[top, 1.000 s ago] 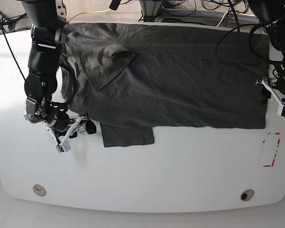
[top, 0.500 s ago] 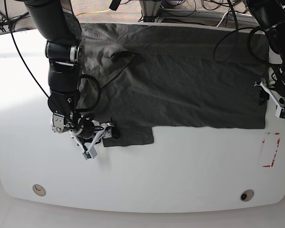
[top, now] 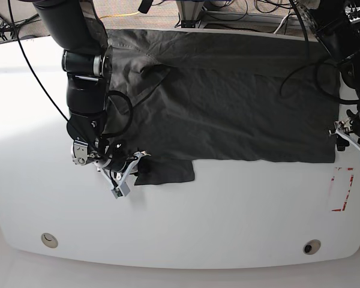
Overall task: Fold the T-shirt properly
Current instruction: 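Move the left gripper to the other hem corner and grasp it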
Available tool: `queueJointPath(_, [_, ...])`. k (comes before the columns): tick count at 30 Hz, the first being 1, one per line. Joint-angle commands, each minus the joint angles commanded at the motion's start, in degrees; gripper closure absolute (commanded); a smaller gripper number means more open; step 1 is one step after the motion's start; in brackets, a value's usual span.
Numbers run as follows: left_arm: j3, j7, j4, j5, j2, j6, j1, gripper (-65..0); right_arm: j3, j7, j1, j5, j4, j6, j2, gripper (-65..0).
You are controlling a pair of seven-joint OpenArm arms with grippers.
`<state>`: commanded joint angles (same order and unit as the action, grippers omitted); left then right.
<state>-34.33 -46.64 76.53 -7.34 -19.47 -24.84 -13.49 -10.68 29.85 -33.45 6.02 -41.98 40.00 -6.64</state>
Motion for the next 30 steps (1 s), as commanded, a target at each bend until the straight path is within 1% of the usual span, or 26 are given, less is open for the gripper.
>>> queueJointPath(2, [0.0, 0.44, -2.55, 0.0, -0.09, 0.26, -1.58, -44.0, 0.0, 0.0, 0.0, 0.0, -0.09, 0.0, 0.09, 0.0])
queueJointPath(4, [0.0, 2.37, -5.63, 0.0, -0.18, 0.35, -2.99, -49.0, 0.0, 0.0, -0.09, 0.0, -0.09, 0.0, 0.09, 0.0])
queueJointPath(6, [0.18, 4.13, -8.0, 0.0, -0.35, 0.62, -3.6, -51.5, 0.0, 0.0, -0.09, 0.0, -0.18, 0.0, 0.09, 0.0])
queueJointPath(7, [0.35, 5.01, -9.49, 0.0, -0.97, 0.62, -3.96, -51.9, 0.0, 0.0, -0.09, 0.0, -0.18, 0.0, 0.09, 0.0])
queueJointPath(10, [0.44, 6.86, -14.95, 0.0, -1.41, 0.62, -5.98, -51.9, 0.0, 0.0, -0.09, 0.0, -0.26, 0.0, 0.09, 0.0])
queueJointPath(12, [0.44, 8.88, -19.43, 0.0, -1.49, 0.62, -7.47, -51.9, 0.0, 0.0, -0.09, 0.0, -0.26, 0.0, 0.09, 0.0])
queueJointPath(16, [1.23, 11.69, -24.44, 0.0, -2.2, 0.53, -8.35, -51.9, 0.0, 0.0, 0.09, 0.18, -0.35, 0.0, 0.0, 0.0])
queueJointPath(22, [6.68, 14.24, -25.58, -0.44, -2.2, 0.53, -9.58, -51.9, 0.0, 0.09, 0.09, 0.44, -0.44, 0.0, 0.0, 0.0])
queueJointPath(25, [6.95, 14.59, -27.52, -0.44, -2.11, 0.53, -10.02, -51.9, 0.0, 0.09, 0.18, 0.44, -1.93, 0.0, 0.0, 0.0])
queueJointPath(27, [6.95, 15.3, -30.59, -0.44, -2.11, 0.53, -11.87, -51.9, 0.0, 0.18, 0.26, 0.44, -2.73, 0.0, 0.0, 0.0])
queueJointPath(30, [6.95, 17.05, -35.69, -0.44, -2.11, 0.53, -13.8, -51.9, -0.18, 1.93, 0.26, 0.44, -4.31, 0.0, -0.18, 0.0])
